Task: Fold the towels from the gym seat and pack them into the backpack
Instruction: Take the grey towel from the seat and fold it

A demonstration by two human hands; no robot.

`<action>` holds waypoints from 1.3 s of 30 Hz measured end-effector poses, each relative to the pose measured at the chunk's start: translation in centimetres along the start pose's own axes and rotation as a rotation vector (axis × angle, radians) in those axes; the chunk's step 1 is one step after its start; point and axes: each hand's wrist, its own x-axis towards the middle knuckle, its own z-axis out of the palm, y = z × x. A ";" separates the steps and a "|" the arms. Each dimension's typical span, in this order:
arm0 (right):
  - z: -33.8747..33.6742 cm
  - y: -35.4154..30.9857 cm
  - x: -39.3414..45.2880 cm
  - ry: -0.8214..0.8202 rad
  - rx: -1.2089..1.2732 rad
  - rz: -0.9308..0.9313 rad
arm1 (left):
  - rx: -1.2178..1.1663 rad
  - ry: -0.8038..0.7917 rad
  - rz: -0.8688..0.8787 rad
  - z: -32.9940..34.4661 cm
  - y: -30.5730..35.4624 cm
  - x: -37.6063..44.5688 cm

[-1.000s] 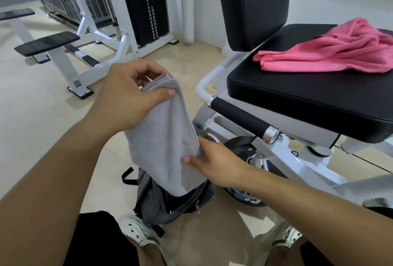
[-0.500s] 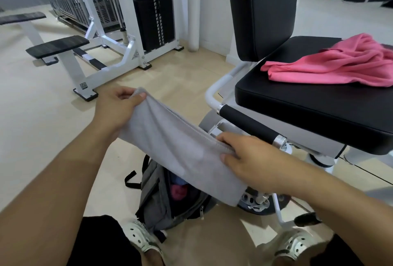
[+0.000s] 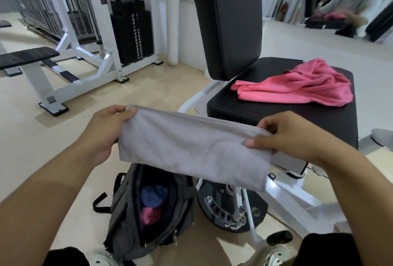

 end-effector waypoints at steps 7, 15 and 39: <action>1.5 -0.8 -0.5 0.008 0.598 -0.056 | -0.030 -0.015 -0.002 0.7 0.7 -0.5; 5.3 -3.7 -2.1 0.058 0.914 -0.070 | 0.127 -0.016 0.319 5.9 3.5 -7.6; 8.8 -3.5 -3.8 0.048 0.358 -0.263 | 0.139 -0.222 0.318 7.8 2.4 -11.8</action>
